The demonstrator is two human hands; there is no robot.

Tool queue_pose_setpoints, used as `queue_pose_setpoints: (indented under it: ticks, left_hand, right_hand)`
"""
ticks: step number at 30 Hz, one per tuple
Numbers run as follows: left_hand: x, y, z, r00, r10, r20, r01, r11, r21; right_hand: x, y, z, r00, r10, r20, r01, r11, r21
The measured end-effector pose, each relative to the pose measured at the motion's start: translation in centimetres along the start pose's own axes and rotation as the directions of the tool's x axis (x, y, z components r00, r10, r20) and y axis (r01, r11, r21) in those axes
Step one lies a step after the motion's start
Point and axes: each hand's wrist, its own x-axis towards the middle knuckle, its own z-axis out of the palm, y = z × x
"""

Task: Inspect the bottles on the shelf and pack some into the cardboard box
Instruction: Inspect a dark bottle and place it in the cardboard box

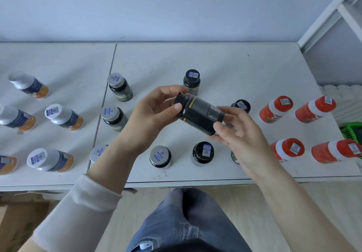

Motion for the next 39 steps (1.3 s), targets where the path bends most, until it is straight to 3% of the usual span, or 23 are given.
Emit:
queue_pose_setpoints:
  ticks: [6, 10, 16, 20, 22, 24, 26, 28, 30, 33, 39]
  left_hand:
    - [0.1, -0.2, 0.1, 0.996, -0.076, -0.036, 0.076, 0.997, -0.009]
    - [0.1, 0.0, 0.2, 0.999, -0.031, -0.006, 0.031, 0.999, -0.033]
    - [0.3, 0.0, 0.5, 0.994, -0.103, -0.040, 0.102, 0.995, -0.018]
    - [0.6, 0.4, 0.5, 0.995, -0.080, -0.063, 0.084, 0.995, 0.055]
    - [1.2, 0.7, 0.4, 0.996, -0.061, -0.061, 0.069, 0.988, 0.137]
    - [2.3, 0.4, 0.3, 0.997, -0.008, -0.072, 0.033, 0.935, 0.354]
    - [3.6, -0.4, 0.6, 0.997, 0.050, -0.057, -0.006, 0.801, 0.598]
    - [4.7, -1.6, 1.2, 0.998, 0.060, -0.014, -0.031, 0.693, 0.721]
    - [5.5, -2.9, 1.5, 0.998, 0.056, 0.038, -0.065, 0.615, 0.786]
    - [6.4, -4.3, 1.8, 0.996, 0.023, 0.082, -0.083, 0.514, 0.854]
    - [6.7, -6.0, 1.9, 0.996, 0.027, 0.086, -0.089, 0.390, 0.917]
  right_hand:
    - [-0.2, 0.3, -0.1, 0.962, -0.272, 0.030, 0.274, 0.948, -0.161]
    - [0.1, 0.2, -0.2, 0.996, -0.089, 0.007, 0.089, 0.993, -0.072]
    - [0.0, 0.6, 0.2, 0.964, -0.266, 0.014, 0.265, 0.953, -0.148]
    - [0.4, 0.8, -0.2, 0.992, -0.127, 0.024, 0.129, 0.986, -0.102]
    - [0.7, 0.7, -0.7, 0.996, -0.084, 0.031, 0.089, 0.975, -0.205]
    - [1.0, 0.2, -1.6, 0.987, -0.159, 0.017, 0.146, 0.857, -0.495]
    - [1.7, -0.5, -2.5, 0.959, -0.274, 0.071, 0.219, 0.560, -0.799]
    - [2.4, -1.3, -3.1, 0.953, -0.281, 0.109, 0.194, 0.293, -0.936]
    - [3.2, -2.0, -3.4, 0.957, -0.262, 0.121, 0.159, 0.126, -0.979]
    - [4.3, -2.4, -3.5, 0.973, -0.197, 0.120, 0.126, 0.016, -0.992]
    - [5.5, -2.2, -3.7, 0.983, -0.154, 0.096, 0.097, 0.001, -0.995]
